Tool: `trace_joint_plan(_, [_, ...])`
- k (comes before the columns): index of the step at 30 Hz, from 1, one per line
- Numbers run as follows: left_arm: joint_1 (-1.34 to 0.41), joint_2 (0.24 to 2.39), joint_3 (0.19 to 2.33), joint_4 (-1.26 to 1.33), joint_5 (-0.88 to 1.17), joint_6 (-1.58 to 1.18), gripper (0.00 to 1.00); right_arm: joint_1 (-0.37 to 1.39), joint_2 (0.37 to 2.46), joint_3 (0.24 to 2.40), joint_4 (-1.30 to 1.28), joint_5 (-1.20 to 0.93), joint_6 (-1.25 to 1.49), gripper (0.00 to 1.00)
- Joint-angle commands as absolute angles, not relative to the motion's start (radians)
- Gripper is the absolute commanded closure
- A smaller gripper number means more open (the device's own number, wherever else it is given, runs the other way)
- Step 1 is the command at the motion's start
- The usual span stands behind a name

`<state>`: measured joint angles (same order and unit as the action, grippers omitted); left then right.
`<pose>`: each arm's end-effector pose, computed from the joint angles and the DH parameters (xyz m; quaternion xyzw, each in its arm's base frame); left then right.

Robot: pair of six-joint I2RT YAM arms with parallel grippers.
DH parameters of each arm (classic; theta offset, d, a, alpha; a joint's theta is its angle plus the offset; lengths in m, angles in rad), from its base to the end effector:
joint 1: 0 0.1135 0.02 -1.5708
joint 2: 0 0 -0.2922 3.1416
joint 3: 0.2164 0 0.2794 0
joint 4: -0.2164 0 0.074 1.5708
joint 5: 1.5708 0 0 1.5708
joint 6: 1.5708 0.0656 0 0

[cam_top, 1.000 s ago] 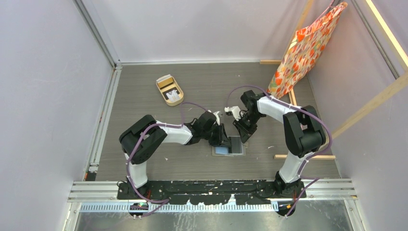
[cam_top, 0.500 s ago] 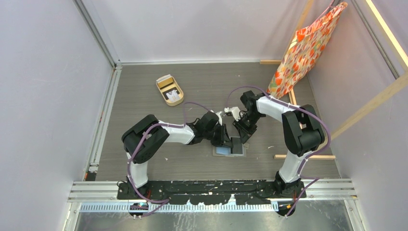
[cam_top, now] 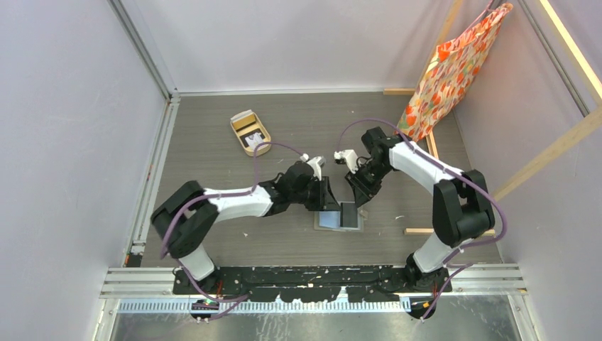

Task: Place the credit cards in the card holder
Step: Insert the credit card into the card holder, then close the card holder at the center of the board.

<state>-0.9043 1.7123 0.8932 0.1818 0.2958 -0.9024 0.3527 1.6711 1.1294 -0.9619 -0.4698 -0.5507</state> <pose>0.2331 -0.3272 0.1630 0.0672 0.8832 -0.4310 0.1721 0.2928 0.1394 0.1827 -0.4313 0.8711 0.2282 0.0555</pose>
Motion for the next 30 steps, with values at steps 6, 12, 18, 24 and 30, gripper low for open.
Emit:
trace_joint_plan(6, [-0.911, 1.264, 0.720, 0.116, 0.039, -0.653, 0.66, 0.323, 1.404, 1.097, -1.033, -0.642, -0.715, 0.70])
trace_joint_plan(12, [-0.906, 1.055, 0.599, 0.057, -0.151, -0.565, 0.21, 0.241, 1.236, 1.028, -0.999, -0.751, -0.747, 0.57])
trace_joint_plan(18, [-0.865, 1.032, 0.508, 0.133, 0.006, -0.684, 0.00, 0.214, 1.253, 1.027, -1.021, -0.768, -0.771, 0.54])
trace_joint_plan(24, [-0.861, 1.169, 0.455, 0.310, 0.137, -0.819, 0.03, 0.215, 1.318, 1.012, -1.020, -0.774, -0.770, 0.57])
trace_joint_plan(30, [-0.856, 1.350, 0.471, 0.429, 0.192, -0.912, 0.06, 0.226, 1.369, 0.995, -0.977, -0.711, -0.730, 0.59])
